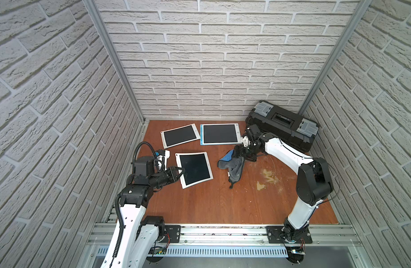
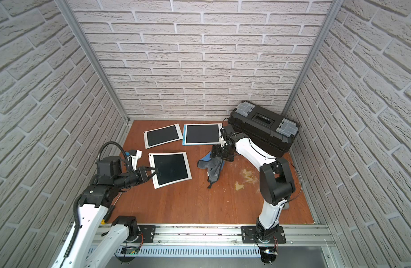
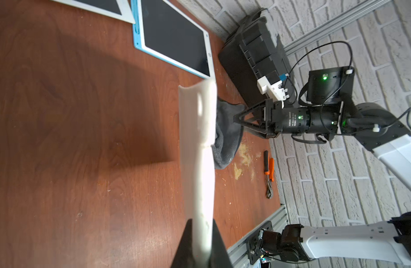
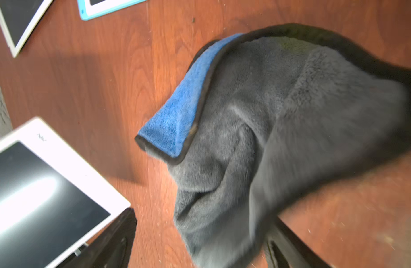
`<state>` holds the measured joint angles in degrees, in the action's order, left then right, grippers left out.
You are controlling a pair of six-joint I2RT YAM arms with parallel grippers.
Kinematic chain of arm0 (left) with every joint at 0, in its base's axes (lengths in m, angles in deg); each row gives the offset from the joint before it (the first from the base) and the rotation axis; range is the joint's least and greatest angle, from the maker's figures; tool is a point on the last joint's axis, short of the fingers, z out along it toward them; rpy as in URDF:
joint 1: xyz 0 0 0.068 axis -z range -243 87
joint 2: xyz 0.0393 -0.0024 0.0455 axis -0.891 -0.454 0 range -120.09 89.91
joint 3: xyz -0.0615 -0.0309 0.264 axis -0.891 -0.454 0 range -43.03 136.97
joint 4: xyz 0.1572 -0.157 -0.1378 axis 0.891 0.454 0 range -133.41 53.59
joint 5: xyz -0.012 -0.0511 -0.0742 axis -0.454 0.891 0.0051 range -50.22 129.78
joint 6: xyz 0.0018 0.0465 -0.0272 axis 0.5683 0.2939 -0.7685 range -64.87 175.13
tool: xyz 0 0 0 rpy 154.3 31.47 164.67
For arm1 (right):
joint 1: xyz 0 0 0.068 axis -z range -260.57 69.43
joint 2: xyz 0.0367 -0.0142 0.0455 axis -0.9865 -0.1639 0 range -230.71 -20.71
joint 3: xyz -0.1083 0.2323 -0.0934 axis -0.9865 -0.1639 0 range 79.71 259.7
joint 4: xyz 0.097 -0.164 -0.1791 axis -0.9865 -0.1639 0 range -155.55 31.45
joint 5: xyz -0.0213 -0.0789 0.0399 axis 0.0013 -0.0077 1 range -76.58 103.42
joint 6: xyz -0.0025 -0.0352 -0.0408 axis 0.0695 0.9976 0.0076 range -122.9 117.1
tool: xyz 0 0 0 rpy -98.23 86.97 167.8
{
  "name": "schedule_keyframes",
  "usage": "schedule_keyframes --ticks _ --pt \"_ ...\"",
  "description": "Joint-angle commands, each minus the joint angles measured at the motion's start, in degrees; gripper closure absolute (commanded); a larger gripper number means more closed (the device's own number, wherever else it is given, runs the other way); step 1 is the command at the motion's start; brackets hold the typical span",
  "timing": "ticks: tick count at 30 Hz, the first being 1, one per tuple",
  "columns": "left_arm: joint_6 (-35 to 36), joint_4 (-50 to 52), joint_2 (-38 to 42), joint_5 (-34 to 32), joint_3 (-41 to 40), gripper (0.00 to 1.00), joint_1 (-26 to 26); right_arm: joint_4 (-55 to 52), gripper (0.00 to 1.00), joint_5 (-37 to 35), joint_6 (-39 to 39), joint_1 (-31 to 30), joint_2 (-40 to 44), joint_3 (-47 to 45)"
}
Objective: Wipe the drawing tablet
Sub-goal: Place the cleaning item at the center of the board, then place the drawing tablet at the center of the board.
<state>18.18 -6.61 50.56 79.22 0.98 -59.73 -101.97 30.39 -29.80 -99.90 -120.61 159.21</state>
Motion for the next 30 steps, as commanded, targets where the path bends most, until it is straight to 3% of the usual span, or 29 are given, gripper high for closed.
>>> schedule_keyframes --ticks 1,7,11,15,22,30 --pt "0.55 -15.51 2.05 10.64 0.81 1.0 -1.04 2.54 0.21 7.0 4.4 -0.18 10.49 -3.59" --pt "0.49 -24.98 6.63 17.72 1.34 1.0 -0.98 23.25 0.31 30.18 0.98 0.51 25.36 -18.98" --pt "-4.47 -34.12 8.26 22.77 -0.27 1.0 -0.59 32.48 0.39 39.08 -2.26 1.02 31.15 -24.22" --pt "-7.2 -38.1 9.8 23.59 -0.9 1.0 0.47 41.93 0.41 41.61 -6.03 1.23 37.32 -28.04" --pt "-10.79 -41.59 9.78 26.42 -1.14 1.0 2.26 44.52 0.45 39.28 -4.95 3.54 47.09 -30.76" --pt "-9.7 -39.29 10.54 29.61 0.66 1.0 3.52 55.27 0.49 42.49 -14.52 12.91 45.73 -33.47"
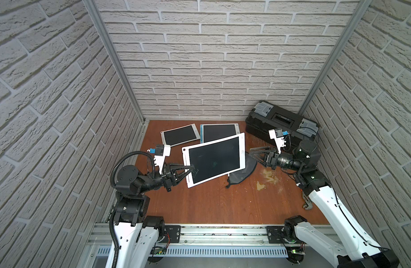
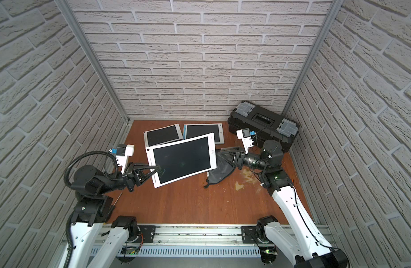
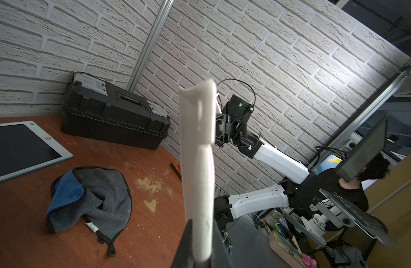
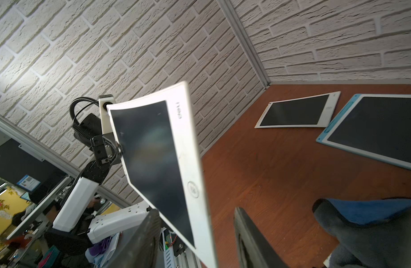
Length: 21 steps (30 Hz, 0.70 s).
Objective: Wipe the drawing tablet
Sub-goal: Place the drawing tablet at the center of the board.
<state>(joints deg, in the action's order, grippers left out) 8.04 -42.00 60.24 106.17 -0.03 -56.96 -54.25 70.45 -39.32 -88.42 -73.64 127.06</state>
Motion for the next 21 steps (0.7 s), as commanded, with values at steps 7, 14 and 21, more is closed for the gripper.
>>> schedule_keyframes --ticks 7,14,21 --pt "1.83 -2.28 0.42 1.97 2.62 1.0 3.36 14.58 0.51 8.14 -8.91 -1.42 0.26 -1.41" --pt "6.56 4.07 -0.47 0.23 5.12 1.0 3.4 1.57 0.55 5.45 -0.86 -5.94 2.63 0.33" --pt "7.98 5.6 -0.56 0.11 6.33 1.0 3.36 -7.19 0.55 -2.62 1.17 -1.07 3.5 0.06"
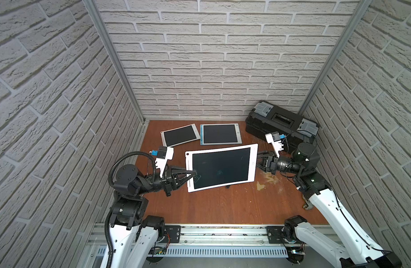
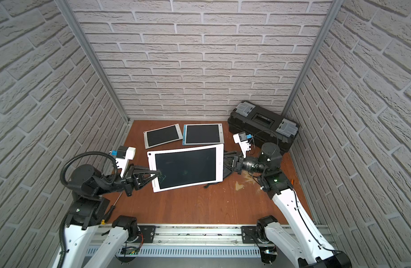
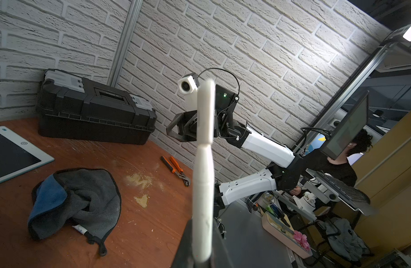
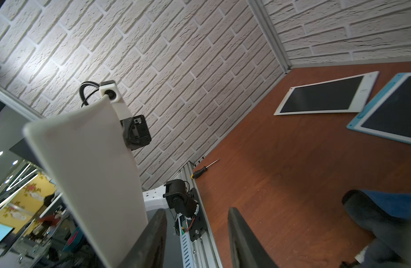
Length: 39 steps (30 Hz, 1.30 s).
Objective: Wipe the drawing tablet
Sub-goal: Place the drawing tablet at the center of the board.
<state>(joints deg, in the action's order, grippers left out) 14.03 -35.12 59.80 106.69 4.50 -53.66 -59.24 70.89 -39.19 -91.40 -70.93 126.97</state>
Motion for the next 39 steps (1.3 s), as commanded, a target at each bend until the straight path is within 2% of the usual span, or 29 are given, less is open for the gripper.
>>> schedule_keyframes --ticks 1,4,9,18,28,39 --pt "2.01 -1.27 -0.13 -0.33 1.91 1.0 0.06 -2.72 0.55 -3.44 0.97 2.48 0.98 -0.03" --pt "2.5 -0.68 -0.3 -0.15 2.52 1.0 0.06 -3.23 0.56 -2.71 1.26 3.11 1.15 -0.66" --pt "2.69 -0.66 -0.48 -0.29 2.28 1.0 0.06 1.22 0.56 1.48 -1.8 3.07 1.14 -1.51" --pt "2.61 -1.86 -1.69 0.57 1.57 1.0 0.05 9.43 0.58 4.46 -7.13 2.59 1.32 -4.11" --pt "0.78 -4.69 -2.74 1.42 0.54 1.0 0.1 11.88 0.6 3.3 -7.11 0.11 -2.05 -3.89" --pt "0.4 -5.48 -3.53 1.21 -0.06 1.0 0.2 12.11 0.68 3.54 -6.8 -1.32 -2.44 -3.78"
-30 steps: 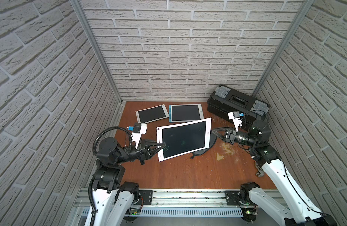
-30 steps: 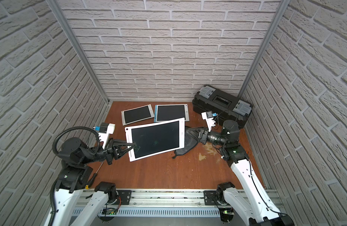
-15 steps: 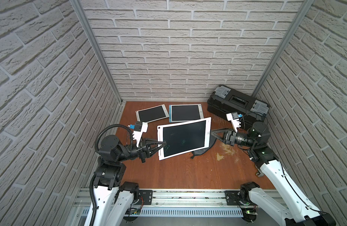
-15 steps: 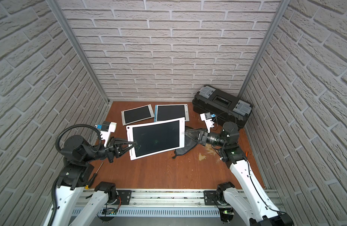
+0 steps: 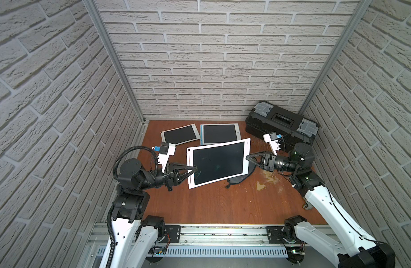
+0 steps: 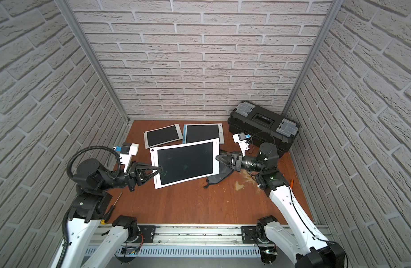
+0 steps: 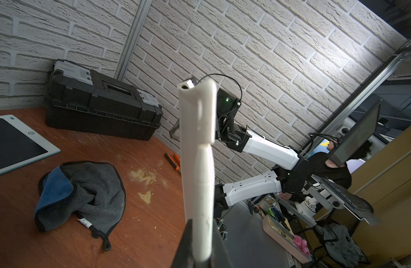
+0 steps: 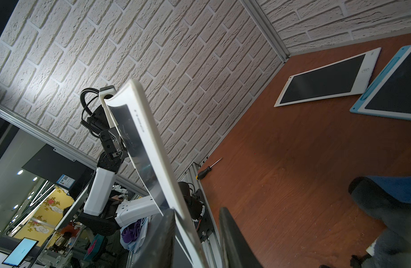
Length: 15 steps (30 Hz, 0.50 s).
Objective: Wipe the drawing tablet
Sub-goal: Place the drawing tablet at the center of the board.
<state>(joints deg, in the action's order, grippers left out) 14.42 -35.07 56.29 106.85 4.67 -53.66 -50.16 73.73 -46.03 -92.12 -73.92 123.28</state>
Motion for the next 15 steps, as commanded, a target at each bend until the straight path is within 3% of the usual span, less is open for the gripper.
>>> schedule_keyframes --ticks 1,11,15 --pt "-0.07 -5.53 -0.06 1.12 -0.31 1.0 0.26 3.05 0.68 0.76 0.09 -0.79 0.62 -0.15" --pt "0.62 -4.77 -0.65 1.1 -0.36 1.0 0.33 1.86 0.79 0.45 0.13 -1.63 1.43 1.18" --pt "3.0 -1.96 -1.28 0.55 0.11 1.0 0.24 0.27 0.95 0.53 0.9 -1.63 1.81 1.34"
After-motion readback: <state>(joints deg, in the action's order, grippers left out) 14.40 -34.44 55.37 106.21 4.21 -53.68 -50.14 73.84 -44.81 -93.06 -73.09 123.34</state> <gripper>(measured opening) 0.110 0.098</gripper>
